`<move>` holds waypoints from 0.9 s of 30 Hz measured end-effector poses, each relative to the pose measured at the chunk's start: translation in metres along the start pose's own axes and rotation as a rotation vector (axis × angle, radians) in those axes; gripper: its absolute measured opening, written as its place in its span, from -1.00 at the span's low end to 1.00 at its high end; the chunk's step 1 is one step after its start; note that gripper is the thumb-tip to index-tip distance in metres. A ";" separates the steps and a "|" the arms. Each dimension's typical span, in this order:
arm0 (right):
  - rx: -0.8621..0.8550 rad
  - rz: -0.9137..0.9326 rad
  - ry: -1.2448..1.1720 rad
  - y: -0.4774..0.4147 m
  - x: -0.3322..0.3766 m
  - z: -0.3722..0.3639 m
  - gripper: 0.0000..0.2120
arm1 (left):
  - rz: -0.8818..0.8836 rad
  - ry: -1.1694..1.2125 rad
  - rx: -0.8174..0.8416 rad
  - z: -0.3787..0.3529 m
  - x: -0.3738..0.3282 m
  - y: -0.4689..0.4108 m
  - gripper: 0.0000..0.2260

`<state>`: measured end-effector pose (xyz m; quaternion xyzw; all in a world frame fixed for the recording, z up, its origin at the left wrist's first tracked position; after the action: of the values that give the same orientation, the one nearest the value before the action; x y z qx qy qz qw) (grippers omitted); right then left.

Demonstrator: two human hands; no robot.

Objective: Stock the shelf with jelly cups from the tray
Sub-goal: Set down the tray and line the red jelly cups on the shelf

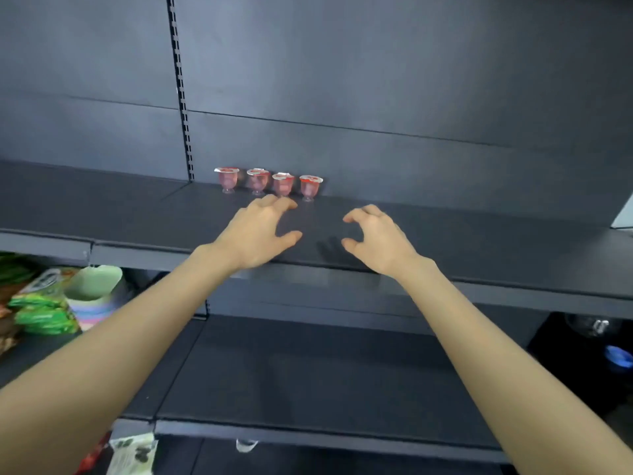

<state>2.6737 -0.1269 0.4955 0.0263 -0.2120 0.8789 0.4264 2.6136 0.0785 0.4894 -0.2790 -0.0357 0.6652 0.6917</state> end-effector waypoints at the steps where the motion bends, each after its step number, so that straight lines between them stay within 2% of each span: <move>1: -0.012 0.003 -0.015 0.023 0.001 -0.001 -0.60 | 0.008 -0.008 0.010 -0.003 -0.011 0.022 -0.53; 6: -0.006 -0.020 -0.087 0.131 0.006 -0.032 -0.62 | 0.078 0.033 0.037 -0.034 -0.046 0.133 -0.55; 8: 0.034 -0.046 -0.091 0.168 0.004 -0.054 -0.62 | 0.103 -0.002 0.104 -0.058 -0.049 0.171 -0.54; 21: 0.495 -0.309 -0.168 0.329 -0.015 -0.242 -0.56 | 0.253 -0.045 0.572 -0.228 -0.019 0.333 -0.50; 27: 0.653 -0.439 -0.218 0.381 -0.037 -0.325 -0.55 | 0.355 0.044 0.771 -0.305 0.000 0.390 -0.51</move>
<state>2.4513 -0.2340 0.0582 0.2981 0.0446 0.7802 0.5481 2.3905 -0.0402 0.0631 -0.0157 0.2792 0.7325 0.6207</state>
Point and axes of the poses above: each hand's wrist, its own y-axis away from the middle knuckle, its own z-axis out of the back of the hand, x = y × z, the point moved 1 cm from there along -y, towards the middle knuckle, and after that the axes turned 5 degrees about z, right-handed, at the moved point
